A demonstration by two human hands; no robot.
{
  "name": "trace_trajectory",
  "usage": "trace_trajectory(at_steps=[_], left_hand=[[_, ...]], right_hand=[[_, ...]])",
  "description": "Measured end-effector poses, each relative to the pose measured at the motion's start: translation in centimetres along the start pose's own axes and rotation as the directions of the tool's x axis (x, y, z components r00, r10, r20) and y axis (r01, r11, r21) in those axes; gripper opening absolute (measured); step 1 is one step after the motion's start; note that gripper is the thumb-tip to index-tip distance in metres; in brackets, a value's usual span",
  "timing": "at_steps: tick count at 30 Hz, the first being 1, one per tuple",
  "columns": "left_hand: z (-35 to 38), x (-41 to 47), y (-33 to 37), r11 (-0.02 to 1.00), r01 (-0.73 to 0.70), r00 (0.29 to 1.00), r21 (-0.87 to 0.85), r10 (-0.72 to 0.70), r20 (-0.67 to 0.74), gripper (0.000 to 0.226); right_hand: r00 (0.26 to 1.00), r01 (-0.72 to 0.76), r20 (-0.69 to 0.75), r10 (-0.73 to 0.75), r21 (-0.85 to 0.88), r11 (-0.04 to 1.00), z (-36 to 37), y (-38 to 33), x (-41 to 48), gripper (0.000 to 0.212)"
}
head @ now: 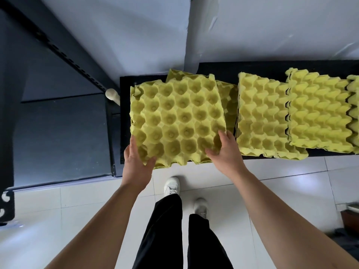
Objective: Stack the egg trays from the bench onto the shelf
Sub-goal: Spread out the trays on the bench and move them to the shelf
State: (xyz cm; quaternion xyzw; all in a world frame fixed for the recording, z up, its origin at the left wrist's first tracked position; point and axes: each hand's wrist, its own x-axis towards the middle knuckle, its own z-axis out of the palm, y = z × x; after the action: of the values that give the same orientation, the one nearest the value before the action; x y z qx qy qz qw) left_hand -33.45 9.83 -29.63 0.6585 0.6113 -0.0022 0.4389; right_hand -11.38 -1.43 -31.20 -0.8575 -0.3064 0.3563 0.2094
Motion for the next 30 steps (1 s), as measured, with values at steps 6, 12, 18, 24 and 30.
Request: trace_trajectory(at_steps=[6,12,18,24,30], left_hand=[[-0.7,-1.6,1.2,0.998,-0.026,0.996,-0.051,0.021,-0.088,0.086],[-1.9,-3.9,3.6,0.996,-0.034,0.987,-0.087,0.020,-0.161,0.085],[-3.5,-4.3,5.7,0.989,-0.051,0.972,-0.137,0.018,-0.233,0.040],[-5.5,-5.0,9.0,0.978,-0.113,0.958,-0.177,0.060,-0.279,0.030],[-8.3,-4.5,12.7,0.975,-0.139,0.945,-0.173,0.079,-0.317,0.045]], right_hand=[[0.997,0.056,-0.051,-0.051,0.100,0.993,-1.7,-0.5,-1.0,0.075],[0.986,0.144,-0.097,-0.132,0.118,0.983,-5.0,-2.1,-2.7,0.071],[0.978,0.186,-0.129,-0.166,0.159,0.970,-9.2,-4.8,-3.4,0.071],[0.982,0.159,-0.135,-0.135,0.180,0.971,-12.5,-6.8,-3.6,0.068],[0.986,0.126,-0.133,-0.101,0.190,0.974,-15.1,-9.2,-3.2,0.070]])
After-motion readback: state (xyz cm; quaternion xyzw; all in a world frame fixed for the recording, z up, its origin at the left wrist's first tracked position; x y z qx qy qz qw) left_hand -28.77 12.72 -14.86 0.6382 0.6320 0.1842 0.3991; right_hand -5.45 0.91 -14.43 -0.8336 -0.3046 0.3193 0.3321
